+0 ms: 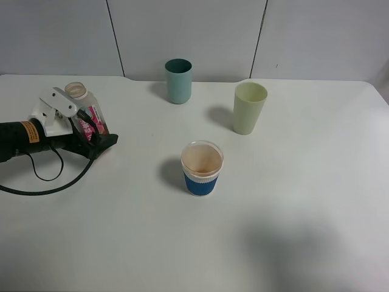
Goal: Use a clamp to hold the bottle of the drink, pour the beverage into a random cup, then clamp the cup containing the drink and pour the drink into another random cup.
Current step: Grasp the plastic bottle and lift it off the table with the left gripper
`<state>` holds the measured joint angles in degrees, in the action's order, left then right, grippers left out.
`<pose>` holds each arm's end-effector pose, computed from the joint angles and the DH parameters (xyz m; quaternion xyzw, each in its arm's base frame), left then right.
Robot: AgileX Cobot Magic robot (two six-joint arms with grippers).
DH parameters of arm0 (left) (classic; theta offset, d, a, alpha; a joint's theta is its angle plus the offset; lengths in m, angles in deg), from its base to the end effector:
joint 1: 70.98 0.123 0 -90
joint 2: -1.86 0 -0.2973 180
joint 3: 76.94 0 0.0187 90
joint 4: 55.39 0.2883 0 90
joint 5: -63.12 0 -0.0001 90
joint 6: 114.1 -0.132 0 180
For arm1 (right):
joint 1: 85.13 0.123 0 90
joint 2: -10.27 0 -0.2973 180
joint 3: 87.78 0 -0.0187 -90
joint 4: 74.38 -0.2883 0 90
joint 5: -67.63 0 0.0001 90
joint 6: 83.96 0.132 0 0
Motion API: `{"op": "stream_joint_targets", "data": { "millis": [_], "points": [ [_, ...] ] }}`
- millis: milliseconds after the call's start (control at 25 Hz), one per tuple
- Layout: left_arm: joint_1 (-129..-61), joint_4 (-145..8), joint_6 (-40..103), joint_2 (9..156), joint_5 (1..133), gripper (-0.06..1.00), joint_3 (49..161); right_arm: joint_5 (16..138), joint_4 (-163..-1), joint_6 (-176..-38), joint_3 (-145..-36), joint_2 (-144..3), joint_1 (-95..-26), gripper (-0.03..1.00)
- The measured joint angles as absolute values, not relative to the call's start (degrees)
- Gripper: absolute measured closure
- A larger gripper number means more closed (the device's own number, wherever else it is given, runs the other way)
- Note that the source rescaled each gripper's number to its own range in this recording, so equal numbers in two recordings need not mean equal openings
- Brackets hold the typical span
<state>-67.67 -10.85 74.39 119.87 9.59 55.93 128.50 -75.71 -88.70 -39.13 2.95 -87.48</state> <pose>0.3286 -0.0555 0.0551 0.2770 0.7981 -0.1488 0.5139 0.0514 0.0006 0.2781 -0.0183 0.8517 -0.0208 0.5234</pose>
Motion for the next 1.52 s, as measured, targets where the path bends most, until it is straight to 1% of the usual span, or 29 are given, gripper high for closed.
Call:
{"op": "stream_joint_targets", "data": {
  "millis": [40, 80, 120, 160, 200, 240, 280, 320, 440, 800, 1040, 1360, 1520],
  "points": [
    [-67.67, -11.00, 74.39, 119.87, 9.59, -0.05, 55.93, 128.50, -75.71, -88.70, -39.13, 2.95, -87.48, -0.03],
    [-67.67, -11.12, 74.39, 119.87, 9.59, -0.01, 55.93, 128.50, -75.71, -88.70, -39.13, 2.95, -87.48, -0.03],
    [-67.67, -11.54, 74.39, 119.87, 9.59, 0.06, 55.93, 128.50, -75.71, -88.70, -39.13, 2.95, -87.48, -0.03],
    [-67.67, -11.96, 74.47, 119.87, 9.59, 0.21, 55.93, 128.50, -75.71, -88.70, -39.13, 2.95, -87.48, -0.03],
    [-67.67, -12.35, 74.68, 119.87, 9.59, 0.40, 55.93, 128.50, -75.71, -88.70, -39.13, 2.95, -87.48, -0.03],
    [-67.67, -12.71, 75.19, 119.87, 9.59, 0.62, 55.97, 128.50, -75.71, -88.70, -39.13, 2.95, -87.48, -0.03],
    [-67.67, -12.76, 76.01, 119.87, 9.67, 0.81, 56.03, 128.50, -75.71, -88.70, -39.13, 2.95, -87.48, -0.03],
    [-67.67, -12.70, 76.65, 119.87, 9.62, 0.94, 56.03, 128.50, -75.71, -88.70, -39.13, 2.95, -87.48, -0.03],
    [-67.67, -12.63, 77.77, 119.87, 9.62, 0.89, 56.03, 128.50, -75.71, -88.70, -39.13, 2.95, -87.48, -0.03],
    [-67.67, -12.69, 80.47, 119.40, 10.19, 0.89, 56.03, 128.50, -75.71, -88.70, -39.13, 2.95, -87.48, -0.03],
    [-67.67, -13.06, 83.50, 112.61, 15.02, 0.89, 55.29, 128.50, -75.71, -88.70, -39.13, 2.95, -87.48, -0.03],
    [-67.67, -26.66, 84.00, 100.75, 19.30, 0.89, 49.73, 128.50, -75.71, -88.70, -39.13, 2.95, -87.48, -0.03],
    [-67.73, -32.87, 84.00, 95.41, 23.73, 0.89, 48.23, 128.50, -75.71, -88.70, -39.13, 2.95, -87.48, -0.03]
  ]
}}
